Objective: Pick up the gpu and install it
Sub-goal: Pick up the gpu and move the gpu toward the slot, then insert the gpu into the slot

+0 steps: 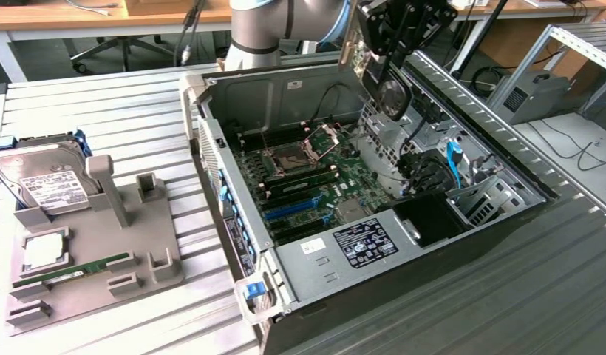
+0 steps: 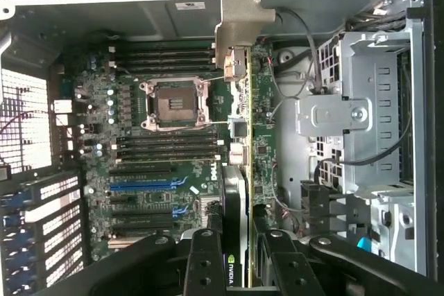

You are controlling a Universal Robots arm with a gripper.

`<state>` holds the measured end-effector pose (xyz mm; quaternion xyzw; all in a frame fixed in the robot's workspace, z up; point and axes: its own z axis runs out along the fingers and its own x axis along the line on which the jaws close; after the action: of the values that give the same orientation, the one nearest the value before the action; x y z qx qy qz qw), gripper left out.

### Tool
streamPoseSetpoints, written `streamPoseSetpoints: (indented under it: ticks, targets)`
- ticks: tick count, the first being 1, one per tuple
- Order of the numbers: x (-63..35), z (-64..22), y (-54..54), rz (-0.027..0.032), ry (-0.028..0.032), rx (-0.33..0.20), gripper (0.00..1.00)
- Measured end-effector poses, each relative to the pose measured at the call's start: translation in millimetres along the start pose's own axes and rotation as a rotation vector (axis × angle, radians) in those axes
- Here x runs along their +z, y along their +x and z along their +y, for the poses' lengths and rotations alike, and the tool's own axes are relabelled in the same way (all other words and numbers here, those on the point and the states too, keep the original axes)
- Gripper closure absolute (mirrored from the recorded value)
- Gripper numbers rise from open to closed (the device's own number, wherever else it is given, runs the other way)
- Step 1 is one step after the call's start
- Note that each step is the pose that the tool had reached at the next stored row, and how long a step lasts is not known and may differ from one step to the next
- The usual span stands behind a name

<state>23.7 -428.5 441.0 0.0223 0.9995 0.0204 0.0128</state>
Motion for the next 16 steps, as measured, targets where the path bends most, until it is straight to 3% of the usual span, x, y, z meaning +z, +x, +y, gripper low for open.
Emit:
streamPoseSetpoints:
  ticks: [10,16]
  targets:
    - [0.6,1.1,-25.3,0.0001,0.0000,0.000,0.73]
    - [0.7,1.3,-28.9,0.0000,0.0001,0.000,0.73]
